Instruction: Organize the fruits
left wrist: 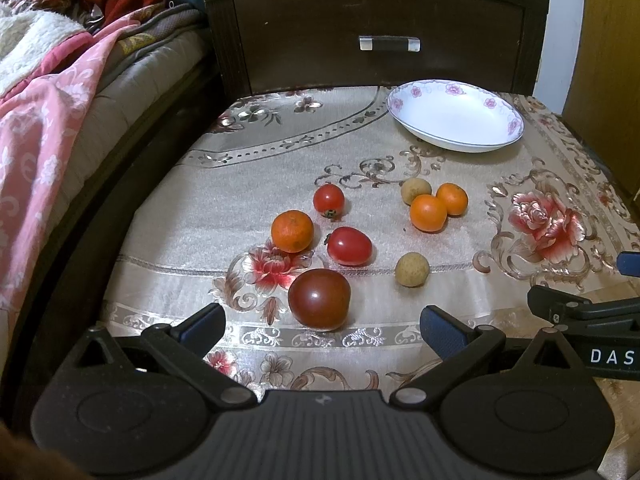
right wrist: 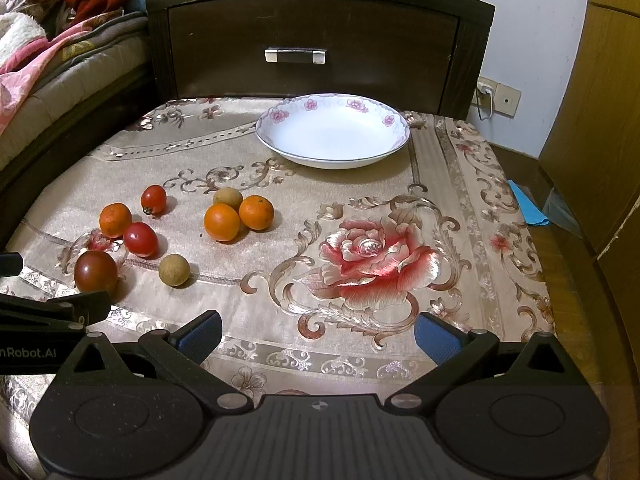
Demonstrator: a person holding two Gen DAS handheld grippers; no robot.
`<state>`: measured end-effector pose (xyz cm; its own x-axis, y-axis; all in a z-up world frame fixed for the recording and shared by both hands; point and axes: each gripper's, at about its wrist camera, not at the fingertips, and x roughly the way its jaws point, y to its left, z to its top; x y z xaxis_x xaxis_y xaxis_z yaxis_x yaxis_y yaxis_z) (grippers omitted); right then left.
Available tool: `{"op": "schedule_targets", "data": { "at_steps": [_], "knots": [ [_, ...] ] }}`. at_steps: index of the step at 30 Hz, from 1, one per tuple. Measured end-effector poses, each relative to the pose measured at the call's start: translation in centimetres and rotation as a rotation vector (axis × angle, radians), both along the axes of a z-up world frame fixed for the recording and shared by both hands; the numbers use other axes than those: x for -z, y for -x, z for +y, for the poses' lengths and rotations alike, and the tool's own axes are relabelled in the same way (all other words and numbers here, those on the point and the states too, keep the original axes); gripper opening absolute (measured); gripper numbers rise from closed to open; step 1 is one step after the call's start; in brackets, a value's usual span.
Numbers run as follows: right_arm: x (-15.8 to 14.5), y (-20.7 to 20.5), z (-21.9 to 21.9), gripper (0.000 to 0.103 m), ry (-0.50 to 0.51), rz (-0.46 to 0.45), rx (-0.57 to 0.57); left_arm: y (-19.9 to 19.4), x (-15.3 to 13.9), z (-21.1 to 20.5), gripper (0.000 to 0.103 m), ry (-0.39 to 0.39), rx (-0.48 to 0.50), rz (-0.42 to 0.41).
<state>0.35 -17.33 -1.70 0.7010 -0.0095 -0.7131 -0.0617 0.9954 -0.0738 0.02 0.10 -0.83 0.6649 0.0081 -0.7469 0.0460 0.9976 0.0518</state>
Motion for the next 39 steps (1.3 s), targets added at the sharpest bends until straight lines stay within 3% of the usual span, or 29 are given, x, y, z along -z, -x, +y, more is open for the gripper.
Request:
{"op": "schedule_targets", "data": {
  "at_steps": [39],
  "knots": [
    [0.60,-0.28,0.27,0.096,0.006,0.037,-0.002,0.03,0.51,-0.18,0.103,-0.006,0.006,0.018]
  ]
}}
